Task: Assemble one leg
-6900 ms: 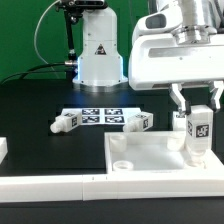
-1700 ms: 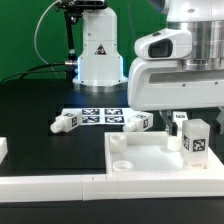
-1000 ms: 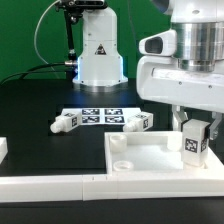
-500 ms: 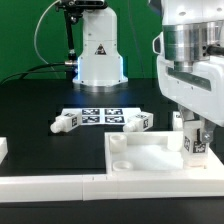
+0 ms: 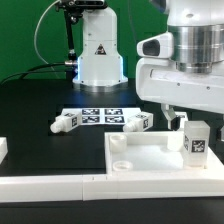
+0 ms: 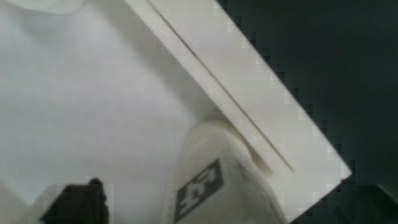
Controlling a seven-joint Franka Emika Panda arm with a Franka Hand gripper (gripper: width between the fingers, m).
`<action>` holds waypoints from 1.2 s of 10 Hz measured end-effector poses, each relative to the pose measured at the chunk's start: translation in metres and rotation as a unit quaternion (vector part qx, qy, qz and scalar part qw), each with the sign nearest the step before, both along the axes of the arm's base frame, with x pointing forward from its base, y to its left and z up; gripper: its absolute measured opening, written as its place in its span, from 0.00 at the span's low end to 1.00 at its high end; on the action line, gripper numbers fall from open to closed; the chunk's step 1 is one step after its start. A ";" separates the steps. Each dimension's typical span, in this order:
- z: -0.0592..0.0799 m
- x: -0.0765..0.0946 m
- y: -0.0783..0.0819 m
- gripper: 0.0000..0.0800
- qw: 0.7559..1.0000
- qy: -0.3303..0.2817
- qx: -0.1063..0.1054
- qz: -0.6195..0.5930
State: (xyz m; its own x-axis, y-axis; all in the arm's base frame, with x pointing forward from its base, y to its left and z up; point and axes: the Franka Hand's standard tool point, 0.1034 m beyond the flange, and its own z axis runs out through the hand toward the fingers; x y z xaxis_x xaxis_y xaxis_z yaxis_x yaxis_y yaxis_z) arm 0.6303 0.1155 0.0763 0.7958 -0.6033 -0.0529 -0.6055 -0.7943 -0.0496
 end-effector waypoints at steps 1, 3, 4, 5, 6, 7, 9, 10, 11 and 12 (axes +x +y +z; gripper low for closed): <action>0.000 0.000 -0.001 0.81 0.999 -0.003 0.000 0.033; 0.000 0.001 -0.002 0.81 0.993 -0.010 -0.004 0.116; 0.002 0.010 0.003 0.81 0.966 -0.041 -0.027 0.253; 0.003 0.014 0.003 0.81 0.951 -0.060 -0.033 0.301; 0.002 0.013 0.002 0.81 0.955 -0.057 -0.032 0.288; 0.002 0.013 0.002 0.67 0.960 -0.057 -0.032 0.273; 0.002 0.013 0.002 0.44 0.973 -0.055 -0.030 0.222; 0.001 0.013 -0.001 0.36 0.982 -0.053 -0.030 0.181; 0.000 0.013 -0.002 0.36 0.986 -0.052 -0.030 0.153; -0.001 0.013 -0.003 0.36 0.992 -0.050 -0.030 0.108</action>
Offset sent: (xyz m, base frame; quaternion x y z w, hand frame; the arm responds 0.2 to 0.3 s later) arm 0.0025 0.0158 0.0030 -0.0226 0.0663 -0.4036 0.9123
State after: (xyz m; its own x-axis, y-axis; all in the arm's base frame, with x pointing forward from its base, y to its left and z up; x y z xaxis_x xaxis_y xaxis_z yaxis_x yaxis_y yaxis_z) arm 0.6437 0.1124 0.0756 0.9061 -0.4182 0.0638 -0.4156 -0.9082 -0.0498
